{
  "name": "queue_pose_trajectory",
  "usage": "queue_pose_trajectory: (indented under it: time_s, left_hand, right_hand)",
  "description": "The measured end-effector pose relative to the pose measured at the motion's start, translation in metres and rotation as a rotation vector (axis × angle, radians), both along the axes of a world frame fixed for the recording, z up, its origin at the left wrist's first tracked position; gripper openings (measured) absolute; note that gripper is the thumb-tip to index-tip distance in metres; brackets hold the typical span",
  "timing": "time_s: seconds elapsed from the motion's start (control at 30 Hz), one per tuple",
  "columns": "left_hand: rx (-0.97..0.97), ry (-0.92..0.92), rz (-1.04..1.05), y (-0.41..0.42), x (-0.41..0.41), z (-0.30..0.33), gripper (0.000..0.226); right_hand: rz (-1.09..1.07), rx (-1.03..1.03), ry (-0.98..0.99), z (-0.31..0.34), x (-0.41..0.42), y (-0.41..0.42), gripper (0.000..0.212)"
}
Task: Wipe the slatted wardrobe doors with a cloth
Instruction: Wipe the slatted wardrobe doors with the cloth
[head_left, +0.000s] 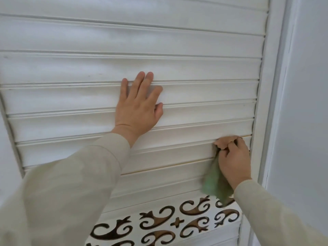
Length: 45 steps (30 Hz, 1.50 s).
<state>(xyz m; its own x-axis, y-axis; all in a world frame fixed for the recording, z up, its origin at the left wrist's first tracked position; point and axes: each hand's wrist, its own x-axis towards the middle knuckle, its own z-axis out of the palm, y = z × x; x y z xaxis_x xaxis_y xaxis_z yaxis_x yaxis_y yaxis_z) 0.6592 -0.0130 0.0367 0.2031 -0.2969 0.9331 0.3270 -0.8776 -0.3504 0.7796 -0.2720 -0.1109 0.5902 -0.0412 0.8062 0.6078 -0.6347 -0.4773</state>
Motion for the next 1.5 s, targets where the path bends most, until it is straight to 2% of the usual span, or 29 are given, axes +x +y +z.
queue_pose_trajectory:
  time_s: [0.1, 0.2, 0.33, 0.4, 0.53, 0.63, 0.8, 0.87, 0.93, 1.03, 1.07, 1.13, 1.17, 1.23, 1.33, 1.4, 1.5]
  left_hand:
    - [0.012, -0.032, 0.0, 0.002, 0.001, -0.001, 0.041]
    - [0.014, -0.048, -0.011, 0.002, 0.002, -0.002, 0.041]
    - [0.011, -0.057, -0.02, 0.002, 0.001, -0.002, 0.041]
    - [0.009, -0.053, -0.017, 0.001, 0.001, -0.003, 0.041]
    - [0.007, -0.053, -0.008, 0.002, 0.001, -0.003, 0.041]
    - [0.012, -0.055, -0.01, 0.001, 0.001, -0.003, 0.041]
    - [0.007, -0.055, -0.003, 0.001, 0.002, -0.003, 0.041]
    - [0.004, -0.052, 0.0, 0.001, 0.002, -0.003, 0.041]
    - [0.006, -0.05, 0.004, 0.001, 0.002, -0.003, 0.041]
    - [0.004, -0.055, -0.002, 0.001, 0.002, -0.004, 0.041]
    - [0.001, -0.054, -0.004, 0.001, 0.002, -0.004, 0.041]
    - [0.0, -0.054, -0.006, 0.001, 0.001, -0.003, 0.042]
    - [-0.002, -0.055, -0.005, 0.001, 0.001, -0.003, 0.041]
    - [0.005, -0.059, -0.003, 0.001, 0.001, -0.003, 0.041]
    - [0.011, -0.065, 0.002, 0.002, 0.003, -0.003, 0.041]
    - [0.011, -0.068, 0.005, 0.002, 0.004, -0.004, 0.041]
    - [0.016, -0.066, -0.002, 0.002, 0.003, -0.003, 0.041]
  right_hand:
    - [0.035, 0.076, 0.018, 0.001, 0.0, 0.001, 0.02]
    - [0.109, -0.073, -0.094, -0.005, -0.019, 0.022, 0.028]
    - [0.241, -0.198, -0.186, -0.004, -0.028, 0.028, 0.024]
    - [0.204, -0.171, -0.135, -0.002, -0.013, 0.012, 0.024]
    - [-0.052, -0.071, 0.041, 0.003, 0.03, -0.032, 0.027]
    - [-0.136, -0.068, 0.147, 0.012, 0.043, -0.052, 0.027]
    - [-0.079, 0.116, 0.191, 0.017, 0.043, -0.045, 0.029]
    - [-0.078, 0.115, 0.182, 0.013, 0.035, -0.034, 0.025]
    - [0.022, 0.053, 0.092, 0.007, 0.016, -0.017, 0.02]
    - [0.244, 0.111, -0.056, 0.002, -0.009, -0.002, 0.026]
    - [0.235, 0.12, -0.076, 0.0, -0.009, -0.001, 0.027]
    - [0.106, 0.149, -0.018, 0.001, 0.008, -0.005, 0.015]
    - [0.033, 0.163, 0.081, 0.003, 0.021, -0.007, 0.021]
    - [-0.093, 0.177, 0.238, 0.012, 0.037, -0.009, 0.05]
    - [-0.019, 0.202, 0.224, 0.034, 0.039, 0.001, 0.057]
    - [0.117, 0.116, 0.081, 0.046, 0.032, 0.013, 0.054]
    - [0.252, -0.206, -0.131, 0.045, 0.017, 0.029, 0.061]
